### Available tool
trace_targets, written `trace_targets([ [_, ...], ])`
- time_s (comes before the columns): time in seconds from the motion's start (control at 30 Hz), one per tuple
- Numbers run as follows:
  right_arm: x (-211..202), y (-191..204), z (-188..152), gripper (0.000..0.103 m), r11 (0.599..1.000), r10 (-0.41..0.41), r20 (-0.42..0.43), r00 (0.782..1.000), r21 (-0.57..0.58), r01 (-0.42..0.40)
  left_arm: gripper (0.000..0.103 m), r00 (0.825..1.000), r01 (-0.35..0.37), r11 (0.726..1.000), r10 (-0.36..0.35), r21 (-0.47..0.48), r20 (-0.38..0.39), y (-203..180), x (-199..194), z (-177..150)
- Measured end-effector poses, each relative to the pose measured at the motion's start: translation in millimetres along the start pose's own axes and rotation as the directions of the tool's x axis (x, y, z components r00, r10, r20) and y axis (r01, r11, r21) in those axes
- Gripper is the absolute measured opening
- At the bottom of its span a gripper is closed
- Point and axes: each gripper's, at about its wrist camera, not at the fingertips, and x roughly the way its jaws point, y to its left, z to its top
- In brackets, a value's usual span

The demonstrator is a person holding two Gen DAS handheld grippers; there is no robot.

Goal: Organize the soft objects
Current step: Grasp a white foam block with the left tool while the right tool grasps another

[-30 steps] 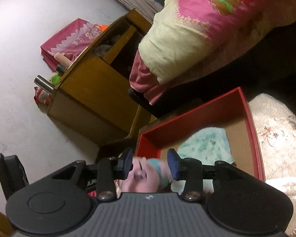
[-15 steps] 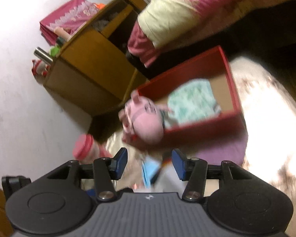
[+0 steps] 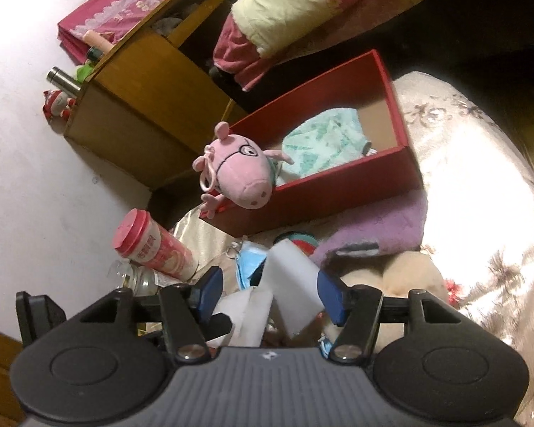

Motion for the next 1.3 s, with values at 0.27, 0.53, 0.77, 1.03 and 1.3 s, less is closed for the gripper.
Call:
trace_targets([
  [0.27,2.4,-1.1,4.0,0.037,1.000,0.001,-0.013,1.000,-0.009,-0.001,0.098,0.999,-0.034,0.996,0.036,0.077,-0.019,-20.7,17.5,5.2],
  [0.53,-3.9,-7.8,8.5,0.038,0.999,0.027,-0.010,1.000,0.025,-0.027,0.095,0.992,-0.086,0.989,0.097,0.120,-0.087,-31.5,38.1,0.9],
  [0.77,-7.1,-0.6,7.7,0.038,1.000,0.027,0.003,1.000,-0.014,-0.027,0.093,0.996,-0.074,0.992,0.078,0.107,-0.034,-25.5,9.8,-0.4],
  [1.03,16.3,12.6,2.9,0.038,0.995,-0.023,-0.058,0.998,-0.094,0.017,0.094,1.000,0.000,1.000,0.000,0.014,0.013,-3.8,-36.5,-14.9],
  [1.3,44.9,10.2,3.3,0.041,0.976,-0.162,-0.075,0.984,-0.157,0.149,0.094,0.999,0.044,0.999,-0.044,-0.007,-0.006,5.5,-37.3,-22.0],
])
